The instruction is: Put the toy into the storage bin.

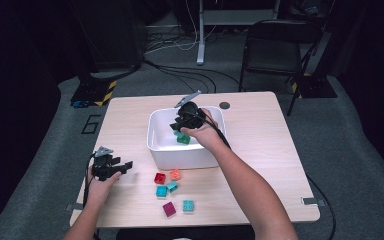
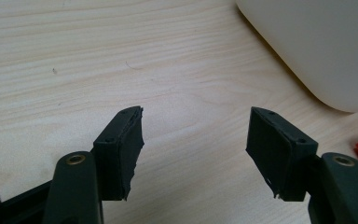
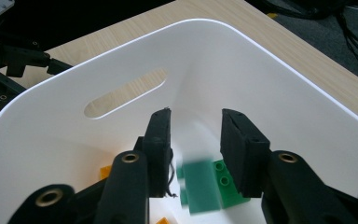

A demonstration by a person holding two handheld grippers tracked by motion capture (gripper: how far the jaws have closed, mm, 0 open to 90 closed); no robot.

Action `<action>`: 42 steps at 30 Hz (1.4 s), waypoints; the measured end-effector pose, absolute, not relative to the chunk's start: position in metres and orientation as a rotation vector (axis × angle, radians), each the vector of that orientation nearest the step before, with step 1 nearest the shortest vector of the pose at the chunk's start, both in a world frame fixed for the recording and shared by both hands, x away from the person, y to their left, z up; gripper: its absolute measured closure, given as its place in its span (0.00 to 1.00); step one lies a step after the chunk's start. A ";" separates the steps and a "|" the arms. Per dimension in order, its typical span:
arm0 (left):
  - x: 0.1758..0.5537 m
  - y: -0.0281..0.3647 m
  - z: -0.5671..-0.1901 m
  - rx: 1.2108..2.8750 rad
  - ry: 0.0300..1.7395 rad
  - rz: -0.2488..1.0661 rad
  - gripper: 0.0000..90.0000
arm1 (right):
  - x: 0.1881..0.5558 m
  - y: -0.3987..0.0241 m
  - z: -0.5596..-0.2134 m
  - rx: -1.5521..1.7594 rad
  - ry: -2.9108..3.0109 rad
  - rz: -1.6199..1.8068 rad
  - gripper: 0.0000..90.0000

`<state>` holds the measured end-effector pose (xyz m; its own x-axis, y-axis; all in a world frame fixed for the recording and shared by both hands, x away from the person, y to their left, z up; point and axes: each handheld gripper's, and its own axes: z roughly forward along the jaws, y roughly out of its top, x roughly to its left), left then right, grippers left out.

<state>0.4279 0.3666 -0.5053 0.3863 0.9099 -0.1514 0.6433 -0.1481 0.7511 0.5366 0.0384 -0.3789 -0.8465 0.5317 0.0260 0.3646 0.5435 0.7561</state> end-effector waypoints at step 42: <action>0.426 0.363 -0.505 1.903 1.339 0.439 0.42 | 0.424 -0.024 -0.347 0.534 2.478 1.375 0.60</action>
